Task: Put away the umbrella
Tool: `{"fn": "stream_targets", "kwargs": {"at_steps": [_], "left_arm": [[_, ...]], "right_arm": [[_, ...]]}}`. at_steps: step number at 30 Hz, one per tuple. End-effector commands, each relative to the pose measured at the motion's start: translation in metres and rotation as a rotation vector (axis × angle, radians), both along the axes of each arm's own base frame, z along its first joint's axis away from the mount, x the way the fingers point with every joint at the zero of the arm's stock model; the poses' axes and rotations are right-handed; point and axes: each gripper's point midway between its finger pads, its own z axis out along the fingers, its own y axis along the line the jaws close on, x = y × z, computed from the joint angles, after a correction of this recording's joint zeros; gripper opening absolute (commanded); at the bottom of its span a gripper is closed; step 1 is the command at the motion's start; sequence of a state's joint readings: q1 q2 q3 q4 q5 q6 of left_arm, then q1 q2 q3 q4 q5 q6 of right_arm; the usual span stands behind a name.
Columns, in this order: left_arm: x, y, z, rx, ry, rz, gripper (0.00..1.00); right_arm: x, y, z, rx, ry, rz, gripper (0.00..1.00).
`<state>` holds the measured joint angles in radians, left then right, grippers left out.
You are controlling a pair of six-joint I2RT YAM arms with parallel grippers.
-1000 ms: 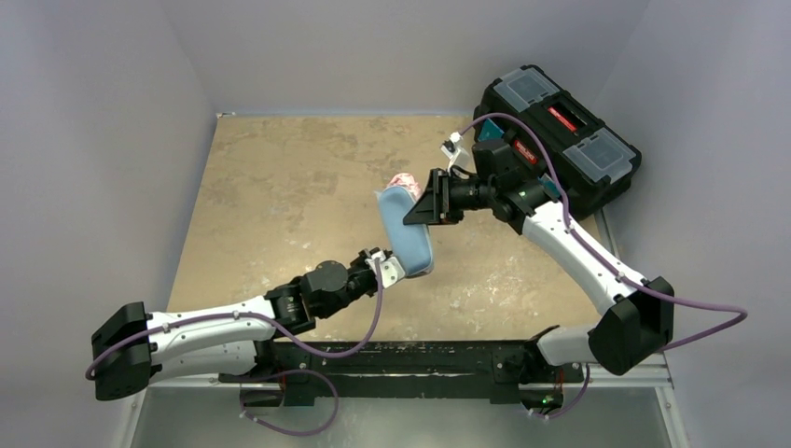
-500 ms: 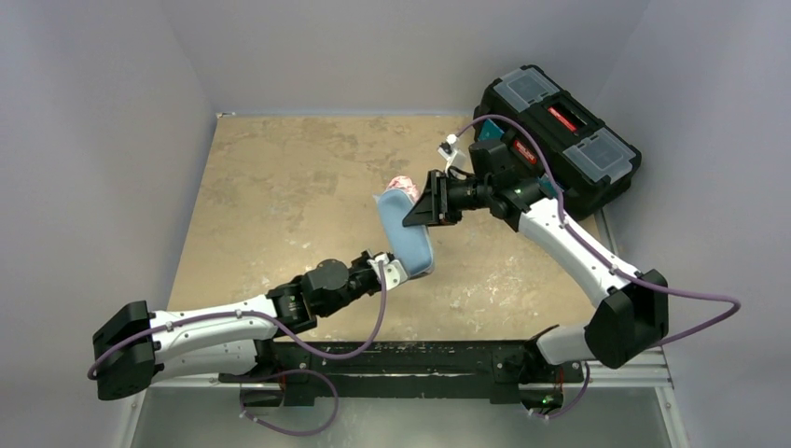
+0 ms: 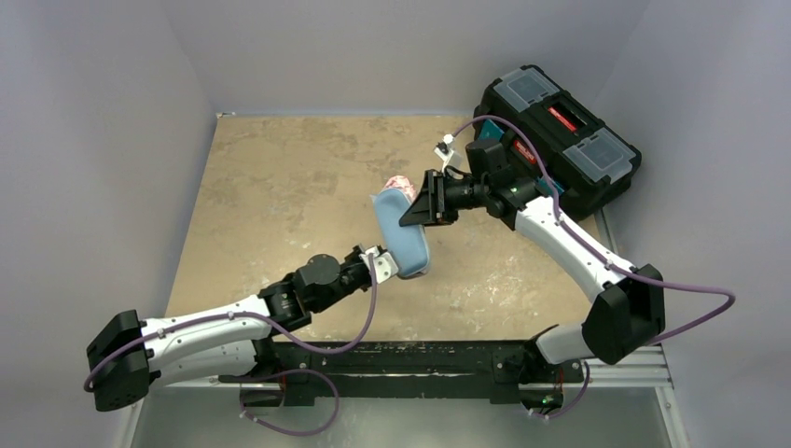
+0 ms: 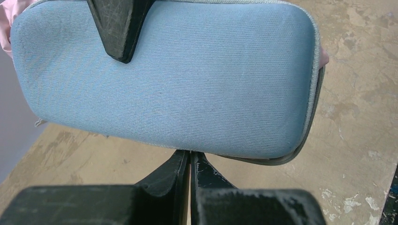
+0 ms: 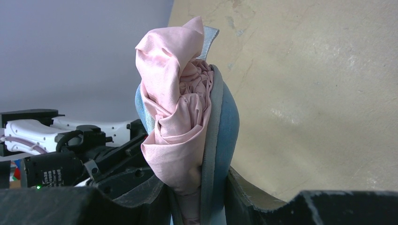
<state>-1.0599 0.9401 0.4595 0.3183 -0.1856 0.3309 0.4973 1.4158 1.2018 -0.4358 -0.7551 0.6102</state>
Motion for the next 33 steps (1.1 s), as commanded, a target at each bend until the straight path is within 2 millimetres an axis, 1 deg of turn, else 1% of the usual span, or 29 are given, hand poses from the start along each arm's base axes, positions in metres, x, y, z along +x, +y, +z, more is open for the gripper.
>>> {"fn": "stream_targets", "kwargs": {"at_steps": [1, 3, 6, 8, 10, 12, 14, 15, 21, 22, 23, 27, 29, 33], "left_arm": [[-0.006, -0.004, 0.039, -0.141, -0.046, -0.041, 0.0], [-0.019, -0.007, 0.037, -0.15, -0.038, -0.09, 0.0], [-0.042, -0.011, 0.03, -0.145, 0.007, -0.159, 0.0], [-0.056, -0.016, 0.02, -0.135, 0.045, -0.2, 0.0], [-0.071, -0.023, 0.008, -0.115, 0.077, -0.239, 0.0], [-0.08, -0.026, -0.001, -0.107, 0.102, -0.249, 0.0], [-0.081, -0.029, -0.002, -0.135, 0.118, -0.244, 0.0], [-0.082, -0.032, 0.001, -0.16, 0.119, -0.246, 0.0], [-0.071, -0.043, 0.021, -0.251, 0.151, -0.182, 0.0], [-0.068, -0.045, 0.028, -0.287, 0.163, -0.162, 0.0], [-0.067, -0.048, 0.032, -0.323, 0.186, -0.154, 0.0], [-0.076, -0.069, 0.058, -0.456, 0.259, -0.215, 0.0], [-0.077, -0.08, 0.07, -0.488, 0.299, -0.23, 0.0], [-0.08, -0.096, 0.085, -0.522, 0.368, -0.25, 0.0]], "right_arm": [[0.008, 0.005, 0.015, 0.039, -0.052, -0.022, 0.0], [0.023, 0.005, 0.019, 0.035, -0.069, -0.071, 0.0], [0.054, -0.001, 0.024, 0.023, -0.096, -0.145, 0.0], [0.076, -0.003, 0.037, 0.039, -0.126, -0.196, 0.0], [0.089, -0.003, 0.048, 0.039, -0.15, -0.221, 0.0], [0.097, 0.0, 0.054, 0.044, -0.157, -0.225, 0.0], [0.1, 0.003, 0.055, 0.05, -0.159, -0.215, 0.0], [0.101, 0.003, 0.054, 0.047, -0.163, -0.213, 0.0], [0.094, -0.003, 0.032, 0.056, -0.125, -0.266, 0.0], [0.092, -0.004, 0.028, 0.055, -0.12, -0.285, 0.0], [0.091, -0.006, 0.019, 0.052, -0.114, -0.31, 0.0], [0.084, -0.009, 0.004, 0.055, -0.112, -0.397, 0.0], [0.081, -0.012, -0.004, 0.047, -0.113, -0.445, 0.0], [0.076, -0.017, -0.02, 0.023, -0.118, -0.527, 0.0]]}}
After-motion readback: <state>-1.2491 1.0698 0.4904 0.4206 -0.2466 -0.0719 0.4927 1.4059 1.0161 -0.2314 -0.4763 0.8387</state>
